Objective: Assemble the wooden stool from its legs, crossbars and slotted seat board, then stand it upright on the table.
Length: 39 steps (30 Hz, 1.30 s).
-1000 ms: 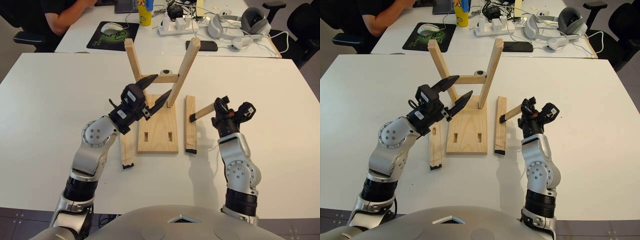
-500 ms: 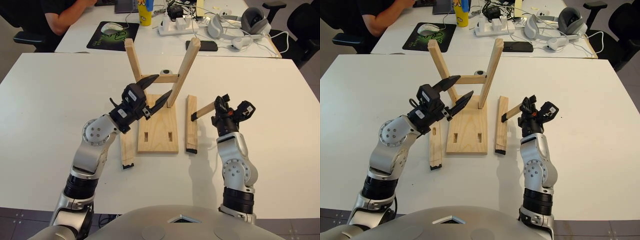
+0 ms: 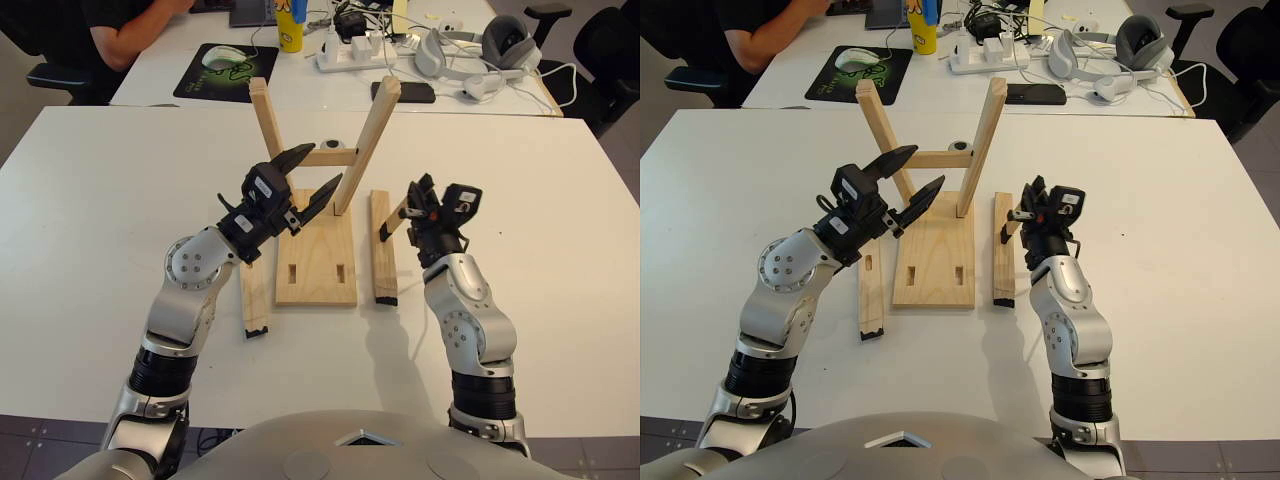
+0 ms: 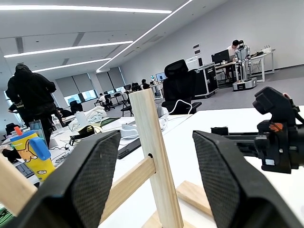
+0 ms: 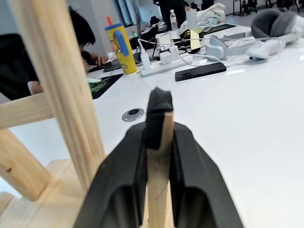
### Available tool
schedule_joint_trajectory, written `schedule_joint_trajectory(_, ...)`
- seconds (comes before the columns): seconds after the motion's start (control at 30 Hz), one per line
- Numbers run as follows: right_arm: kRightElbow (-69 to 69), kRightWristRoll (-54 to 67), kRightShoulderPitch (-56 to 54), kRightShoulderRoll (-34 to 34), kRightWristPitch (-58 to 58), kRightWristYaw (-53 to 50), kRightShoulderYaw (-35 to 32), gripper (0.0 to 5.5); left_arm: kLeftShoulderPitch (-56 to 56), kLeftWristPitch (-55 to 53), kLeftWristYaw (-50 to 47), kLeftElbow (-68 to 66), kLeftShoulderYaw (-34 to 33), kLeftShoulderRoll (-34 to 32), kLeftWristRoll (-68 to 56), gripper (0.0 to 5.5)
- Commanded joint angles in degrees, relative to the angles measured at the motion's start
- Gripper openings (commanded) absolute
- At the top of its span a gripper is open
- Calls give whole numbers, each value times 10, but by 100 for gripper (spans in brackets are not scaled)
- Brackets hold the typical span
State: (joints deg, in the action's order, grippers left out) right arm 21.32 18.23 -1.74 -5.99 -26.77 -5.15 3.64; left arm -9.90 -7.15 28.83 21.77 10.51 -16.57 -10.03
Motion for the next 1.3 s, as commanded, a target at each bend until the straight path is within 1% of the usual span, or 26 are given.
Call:
schedule_joint_trajectory(0.03, -12, -42, 21, -31, -50, 26, 43, 43, 4, 0, -10, 9, -2, 2, 9, 279)
schedule_joint_trajectory(0.07, -10, -62, 23, -43, -46, 32, 55, 43, 4, 0, -12, 9, -2, 3, 9, 279)
schedule_joint_trajectory(0.17, -8, -88, 34, -50, -34, 40, 62, 43, 7, -3, -18, 16, -1, 4, 13, 279)
schedule_joint_trajectory(0.27, -7, -83, 50, -27, -22, 36, 44, 43, 9, -6, -20, 20, -1, 4, 14, 279)
schedule_joint_trajectory(0.37, -13, -47, 75, 26, -6, 8, -13, 43, 7, -12, -18, 23, 3, 4, 12, 279)
schedule_joint_trajectory(0.43, -14, -39, 85, 46, 7, -1, -33, 43, 6, -16, -16, 25, 6, 4, 10, 279)
schedule_joint_trajectory(0.6, -15, -72, 90, 66, 8, -31, -32, 43, -2, -23, -15, 25, 12, 9, 10, 279)
schedule_joint_trajectory(0.77, -14, -112, 96, 79, 10, -49, -9, 43, -9, -25, -7, 23, 15, 6, 6, 279)
schedule_joint_trajectory(0.83, -36, -125, 106, 84, 35, -51, -9, 43, -16, -25, -2, 19, 14, 5, 4, 279)
schedule_joint_trajectory(0.93, -114, -153, 114, 72, 113, -39, -3, 43, -22, -29, -2, 20, 14, 8, 2, 279)
schedule_joint_trajectory(1.0, -170, -161, 131, 67, 156, -29, -4, 43, -22, -32, 1, 24, 16, 7, 0, 279)
schedule_joint_trajectory(1.07, -197, -166, 163, 65, 190, -25, -6, 43, -25, -35, 5, 23, 15, 3, -2, 279)
schedule_joint_trajectory(1.17, -172, -160, 204, 74, 202, -16, 1, 43, -27, -40, 12, 25, 13, 0, -9, 279)
schedule_joint_trajectory(1.3, -150, -139, 209, 72, 192, 0, -8, 43, -21, -44, 10, 32, 12, 0, -9, 279)
